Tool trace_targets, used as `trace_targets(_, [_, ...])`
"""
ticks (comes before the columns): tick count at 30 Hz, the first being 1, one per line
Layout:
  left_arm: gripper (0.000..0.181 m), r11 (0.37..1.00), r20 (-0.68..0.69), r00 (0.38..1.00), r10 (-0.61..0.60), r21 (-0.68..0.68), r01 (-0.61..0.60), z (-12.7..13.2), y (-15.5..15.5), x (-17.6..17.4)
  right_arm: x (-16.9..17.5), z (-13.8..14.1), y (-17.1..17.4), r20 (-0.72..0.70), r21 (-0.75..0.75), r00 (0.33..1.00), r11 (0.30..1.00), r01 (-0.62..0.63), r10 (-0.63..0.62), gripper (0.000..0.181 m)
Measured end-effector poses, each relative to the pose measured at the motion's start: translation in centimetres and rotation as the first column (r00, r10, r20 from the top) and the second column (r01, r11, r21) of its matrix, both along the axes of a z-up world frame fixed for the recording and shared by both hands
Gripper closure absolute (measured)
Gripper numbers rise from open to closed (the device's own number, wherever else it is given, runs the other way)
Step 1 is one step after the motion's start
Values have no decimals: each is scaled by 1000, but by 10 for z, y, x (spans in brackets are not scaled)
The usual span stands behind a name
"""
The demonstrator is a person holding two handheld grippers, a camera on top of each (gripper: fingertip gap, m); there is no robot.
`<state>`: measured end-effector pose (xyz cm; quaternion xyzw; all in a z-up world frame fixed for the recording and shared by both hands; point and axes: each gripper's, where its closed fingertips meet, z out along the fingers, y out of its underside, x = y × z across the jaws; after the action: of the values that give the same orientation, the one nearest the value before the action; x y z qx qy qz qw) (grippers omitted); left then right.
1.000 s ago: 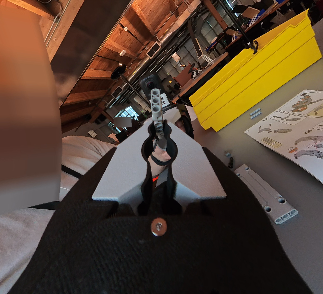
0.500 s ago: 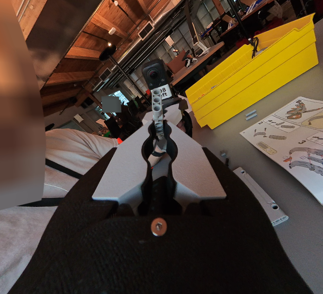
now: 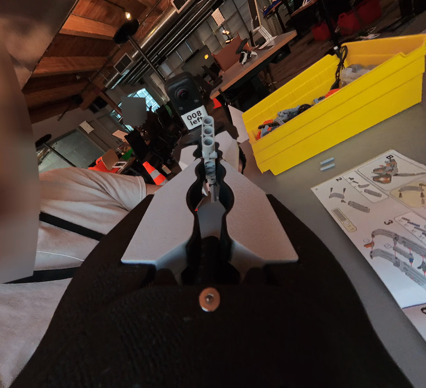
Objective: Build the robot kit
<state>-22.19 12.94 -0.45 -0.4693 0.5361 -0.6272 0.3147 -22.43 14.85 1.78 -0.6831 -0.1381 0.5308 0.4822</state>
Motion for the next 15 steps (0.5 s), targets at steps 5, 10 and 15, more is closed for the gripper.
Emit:
trace_targets(5, [178,998,70,997,19,59,-23,20,9,-7,-13,18,15,91,10,994,998,-65,64,175])
trace_targets(10, [177,959,82,983,163,222,-177,33,32,-14,-23,34,33,128,4,987,995,-95,94,174])
trace_targets(15, [180,835,62,933,355,427,-346,35,57,-20,-29,38,50,126,4,991,999,-46,45,174])
